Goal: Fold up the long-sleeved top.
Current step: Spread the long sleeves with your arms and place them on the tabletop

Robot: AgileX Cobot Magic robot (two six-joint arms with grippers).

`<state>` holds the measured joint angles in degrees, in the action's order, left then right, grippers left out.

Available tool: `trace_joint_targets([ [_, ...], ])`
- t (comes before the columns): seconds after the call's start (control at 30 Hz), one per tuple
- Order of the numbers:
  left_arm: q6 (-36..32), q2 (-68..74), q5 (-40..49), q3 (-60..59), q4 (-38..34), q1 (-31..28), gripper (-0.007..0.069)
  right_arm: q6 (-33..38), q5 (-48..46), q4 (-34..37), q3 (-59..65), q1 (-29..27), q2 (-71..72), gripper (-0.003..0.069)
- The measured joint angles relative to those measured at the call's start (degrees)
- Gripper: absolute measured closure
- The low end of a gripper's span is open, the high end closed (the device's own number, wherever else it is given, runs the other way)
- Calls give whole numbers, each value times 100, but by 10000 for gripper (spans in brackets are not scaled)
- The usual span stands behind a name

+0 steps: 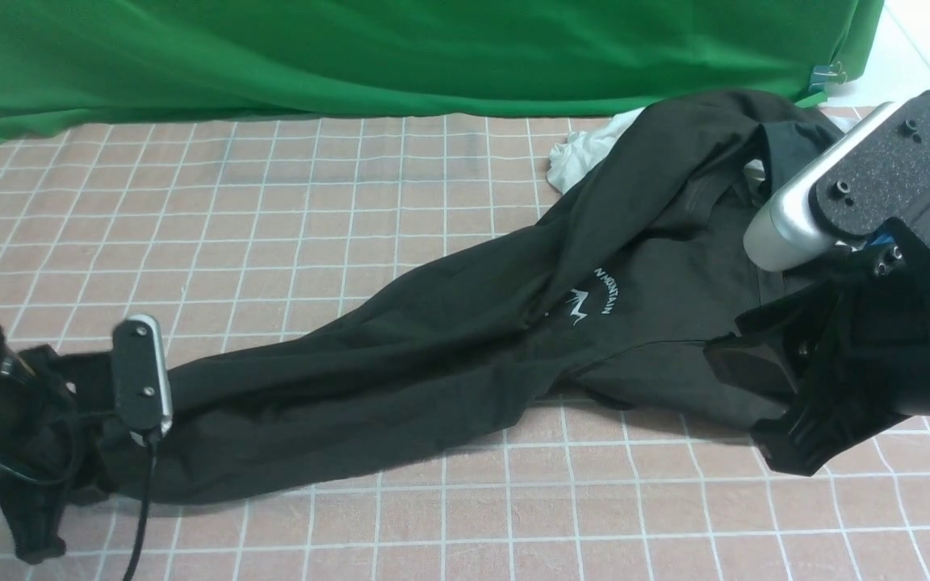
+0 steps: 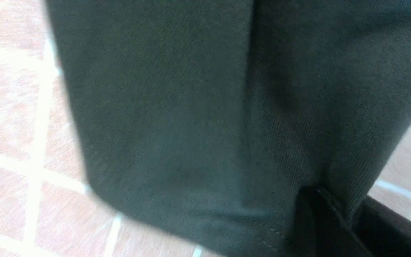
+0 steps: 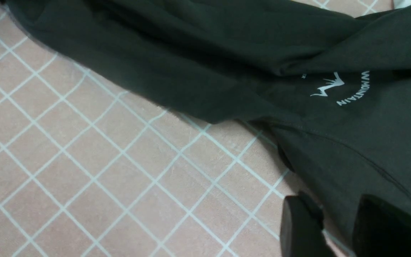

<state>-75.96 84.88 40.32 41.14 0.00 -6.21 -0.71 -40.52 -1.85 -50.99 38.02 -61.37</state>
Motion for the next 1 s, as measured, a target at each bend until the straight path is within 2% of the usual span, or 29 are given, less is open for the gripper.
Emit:
trace_joint_targets([
  [0.1,64,-720,103,0,0,123,587,0,0,-96,0,0,0,412],
  [0.17,287,-1556,109,0,-44,280,587,-165,0,-296,0,-14,0,412],
  [0.3,772,-2273,116,0,-340,326,587,-515,20,-384,0,-179,-12,412],
  [0.43,1323,-2963,165,0,-919,326,587,-758,93,-406,0,-658,-183,412],
  [0.5,1573,-3318,277,0,-1262,326,587,-924,87,-406,0,-1090,-473,399],
  [0.6,1776,-3787,293,-15,-1493,326,587,-1042,-5,-406,0,-1707,-980,340],
  [0.63,1794,-3812,286,-15,-1504,326,587,-1050,-5,-399,0,-1747,-1017,334],
  [0.7,1910,-4108,233,-22,-1532,326,587,-1099,9,-210,-6,-2244,-1589,223],
  [0.73,1911,-4108,233,-22,-1532,326,587,-1110,16,-183,-7,-2319,-1631,214],
  [0.8,1983,-4233,109,-22,-1580,330,587,-1093,102,185,-56,-2690,-2173,113],
  [0.87,2059,-4241,48,-22,-1614,369,587,-1074,198,368,-111,-2849,-2503,81],
  [1.0,2100,-4235,-20,-22,-1585,670,587,-1047,791,662,-224,-2927,-3276,81],
])
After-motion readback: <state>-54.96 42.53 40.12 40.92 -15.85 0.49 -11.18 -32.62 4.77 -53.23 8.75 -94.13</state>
